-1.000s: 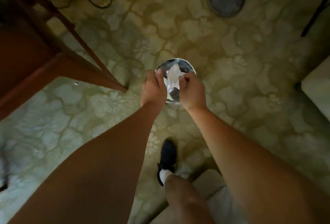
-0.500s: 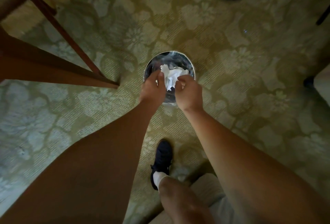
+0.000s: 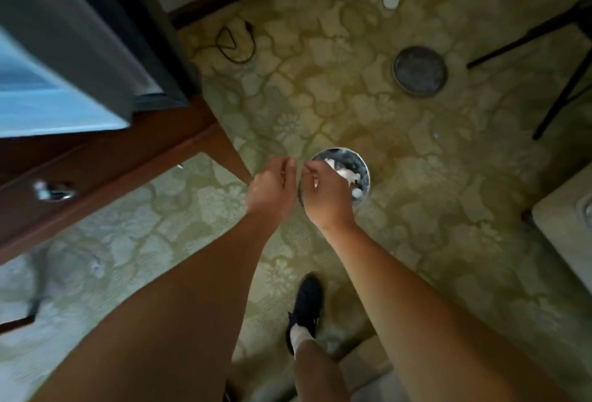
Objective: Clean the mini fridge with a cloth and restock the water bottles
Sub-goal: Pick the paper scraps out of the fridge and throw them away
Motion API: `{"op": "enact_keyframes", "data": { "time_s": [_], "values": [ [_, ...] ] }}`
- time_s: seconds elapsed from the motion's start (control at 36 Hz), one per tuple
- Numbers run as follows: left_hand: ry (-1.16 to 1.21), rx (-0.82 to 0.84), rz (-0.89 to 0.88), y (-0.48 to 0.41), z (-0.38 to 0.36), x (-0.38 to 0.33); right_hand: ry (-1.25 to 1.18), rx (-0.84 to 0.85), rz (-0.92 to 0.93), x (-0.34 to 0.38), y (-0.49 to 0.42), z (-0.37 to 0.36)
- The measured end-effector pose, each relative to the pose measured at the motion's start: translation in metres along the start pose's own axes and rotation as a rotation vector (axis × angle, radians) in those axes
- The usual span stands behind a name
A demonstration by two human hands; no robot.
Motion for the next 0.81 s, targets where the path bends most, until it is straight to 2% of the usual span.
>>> {"op": "enact_keyframes", "data": {
  "time_s": [0.28, 0.47, 0.81],
  "values": [
    [-0.018, -0.124, -0.085, 0.063, 0.177, 0.042, 0.041, 0.098, 0.162, 0.148, 0.098, -0.036],
    [-0.035, -0.321, -0.133, 0.095, 0.304, 0.077, 0.061, 0.151, 0.326, 0.250, 0.167, -0.078],
    [-0.068, -0.548, -0.176, 0.145, 0.508, 0.127, 0.027, 0.192, 0.557, 0.421, 0.272, -0.143]
  ]
}}
Point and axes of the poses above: each hand's wrist, its own y-axis away from the middle knuckle, its own z-axis out of the back of the hand, x = y × z, the point moved 1 cm from there along -y, towards the middle knuckle, and after that the axes turned 6 degrees about -x, right-handed, at the moved point
